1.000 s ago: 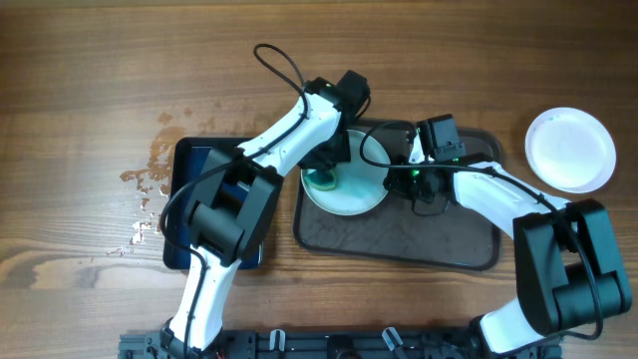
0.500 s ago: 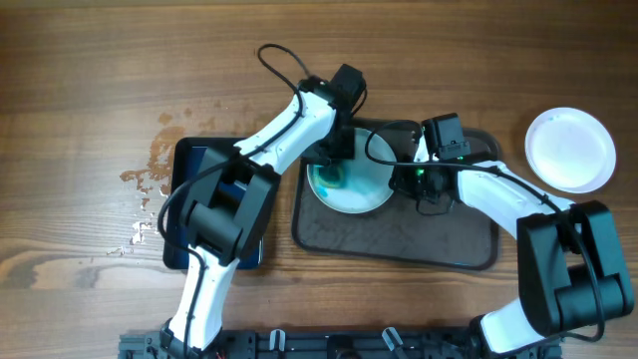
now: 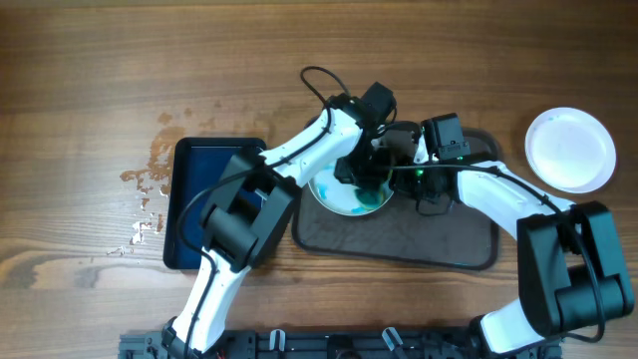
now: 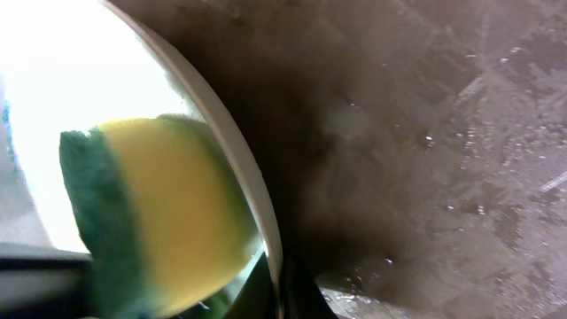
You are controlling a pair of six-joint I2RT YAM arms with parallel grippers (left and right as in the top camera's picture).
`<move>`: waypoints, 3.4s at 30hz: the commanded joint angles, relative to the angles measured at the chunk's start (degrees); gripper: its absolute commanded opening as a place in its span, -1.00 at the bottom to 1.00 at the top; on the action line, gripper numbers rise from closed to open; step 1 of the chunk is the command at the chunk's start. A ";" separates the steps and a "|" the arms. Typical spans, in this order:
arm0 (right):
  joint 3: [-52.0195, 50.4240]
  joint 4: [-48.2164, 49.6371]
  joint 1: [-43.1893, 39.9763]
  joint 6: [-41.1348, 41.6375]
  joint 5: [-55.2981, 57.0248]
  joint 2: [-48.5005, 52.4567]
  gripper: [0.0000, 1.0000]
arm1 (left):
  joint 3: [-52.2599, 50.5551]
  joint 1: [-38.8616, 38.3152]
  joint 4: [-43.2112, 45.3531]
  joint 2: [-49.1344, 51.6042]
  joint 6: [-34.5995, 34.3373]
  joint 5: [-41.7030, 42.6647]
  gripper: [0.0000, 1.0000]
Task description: Clean dirty plates on tray and stack at the side
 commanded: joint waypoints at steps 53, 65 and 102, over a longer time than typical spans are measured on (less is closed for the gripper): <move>21.24 -35.76 1.53 -28.72 43.76 -30.21 -0.91 | 2.80 11.26 -19.65 -18.05 -7.39 -28.06 -0.92; 21.51 -33.92 30.86 -56.83 83.19 -29.31 -0.91 | 2.78 20.37 -18.82 -18.05 -5.53 -23.21 -0.92; 20.68 0.31 42.03 -79.56 99.14 -25.44 -0.92 | 2.78 22.25 -18.99 -18.05 -4.50 -21.00 -0.92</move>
